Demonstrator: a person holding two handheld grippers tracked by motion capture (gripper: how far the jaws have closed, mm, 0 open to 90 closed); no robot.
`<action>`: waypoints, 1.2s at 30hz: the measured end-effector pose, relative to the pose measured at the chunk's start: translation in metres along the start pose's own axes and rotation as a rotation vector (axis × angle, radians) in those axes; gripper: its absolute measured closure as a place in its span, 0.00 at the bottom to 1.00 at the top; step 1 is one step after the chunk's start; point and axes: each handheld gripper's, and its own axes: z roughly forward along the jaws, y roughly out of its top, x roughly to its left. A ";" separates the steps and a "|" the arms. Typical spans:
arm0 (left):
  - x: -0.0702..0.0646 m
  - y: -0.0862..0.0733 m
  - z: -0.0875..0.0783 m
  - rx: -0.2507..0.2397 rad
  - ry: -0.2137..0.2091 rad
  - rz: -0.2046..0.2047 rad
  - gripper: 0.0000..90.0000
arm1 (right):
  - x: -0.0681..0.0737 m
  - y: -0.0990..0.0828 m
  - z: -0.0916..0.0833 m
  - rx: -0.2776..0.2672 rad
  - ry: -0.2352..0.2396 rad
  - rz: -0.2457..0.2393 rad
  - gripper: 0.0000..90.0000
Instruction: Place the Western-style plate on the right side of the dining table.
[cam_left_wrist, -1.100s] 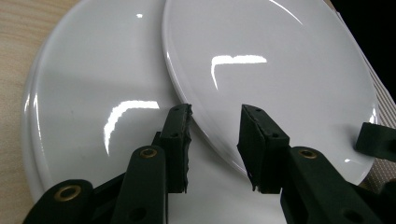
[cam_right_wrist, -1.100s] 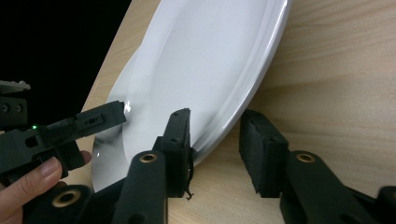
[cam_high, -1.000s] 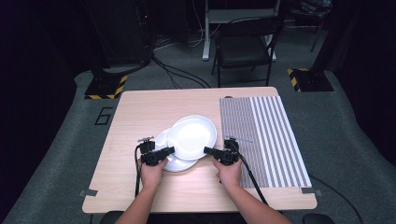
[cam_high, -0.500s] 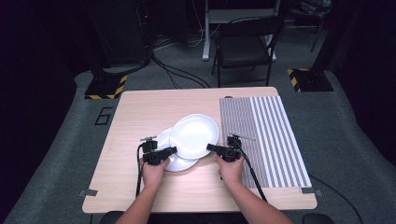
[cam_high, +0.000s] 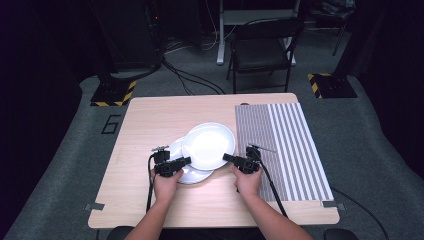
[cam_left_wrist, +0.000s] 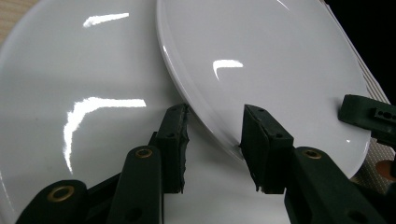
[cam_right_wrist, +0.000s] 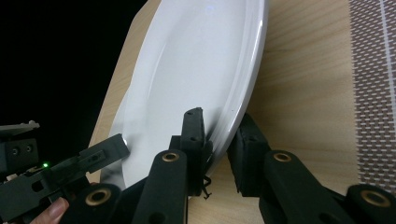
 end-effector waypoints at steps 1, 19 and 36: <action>0.000 0.000 0.001 -0.001 -0.013 -0.017 0.66 | -0.001 0.000 0.000 0.000 0.005 -0.001 0.86; 0.005 -0.002 0.011 -0.036 -0.119 -0.162 0.75 | -0.009 0.001 0.001 0.014 0.041 0.068 0.85; -0.002 -0.004 0.001 -0.123 -0.076 -0.157 0.77 | 0.004 -0.005 -0.001 -0.008 0.028 0.045 0.82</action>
